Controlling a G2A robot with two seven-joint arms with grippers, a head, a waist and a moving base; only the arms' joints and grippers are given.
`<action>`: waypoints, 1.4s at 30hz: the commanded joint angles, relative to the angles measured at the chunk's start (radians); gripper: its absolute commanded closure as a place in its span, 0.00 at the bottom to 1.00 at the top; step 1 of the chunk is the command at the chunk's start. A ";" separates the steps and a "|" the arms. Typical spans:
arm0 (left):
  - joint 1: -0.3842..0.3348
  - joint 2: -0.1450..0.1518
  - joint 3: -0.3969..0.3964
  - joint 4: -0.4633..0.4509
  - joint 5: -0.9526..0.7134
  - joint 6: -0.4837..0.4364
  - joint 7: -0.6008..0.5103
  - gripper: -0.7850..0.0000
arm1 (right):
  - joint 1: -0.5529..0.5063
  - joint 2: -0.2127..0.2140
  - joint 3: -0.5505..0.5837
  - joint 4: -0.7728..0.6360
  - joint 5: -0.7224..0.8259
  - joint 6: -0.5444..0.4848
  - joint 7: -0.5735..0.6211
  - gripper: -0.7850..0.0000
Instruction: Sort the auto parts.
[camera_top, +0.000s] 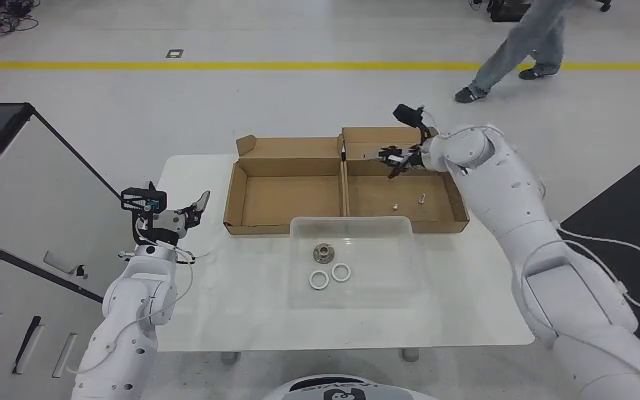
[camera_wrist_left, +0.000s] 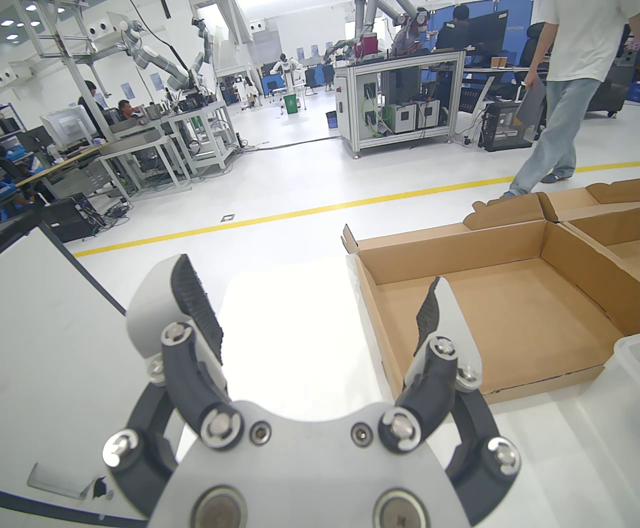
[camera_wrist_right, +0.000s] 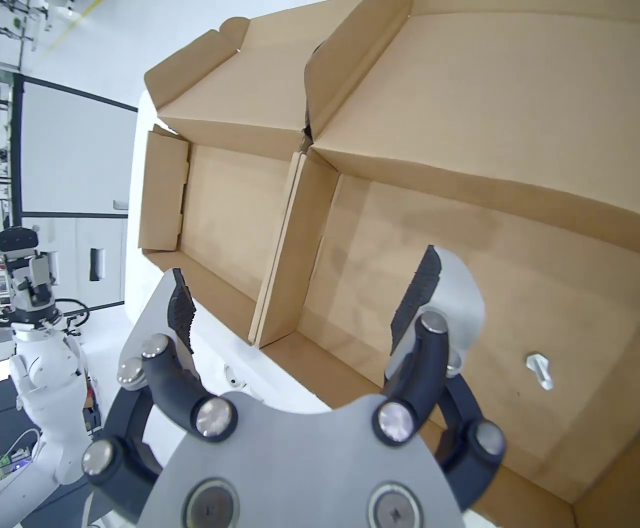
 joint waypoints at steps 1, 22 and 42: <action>0.000 0.000 0.000 0.000 0.000 0.000 0.000 0.00 | -0.091 0.037 0.080 -0.156 -0.013 0.048 0.021 0.00; 0.000 0.000 0.000 0.000 0.000 0.000 0.000 0.00 | -0.629 0.141 0.561 -0.686 0.613 0.008 0.217 0.00; 0.000 0.000 0.000 0.000 0.000 0.000 0.000 0.00 | -0.744 0.154 0.682 -0.604 1.066 -0.049 0.410 0.00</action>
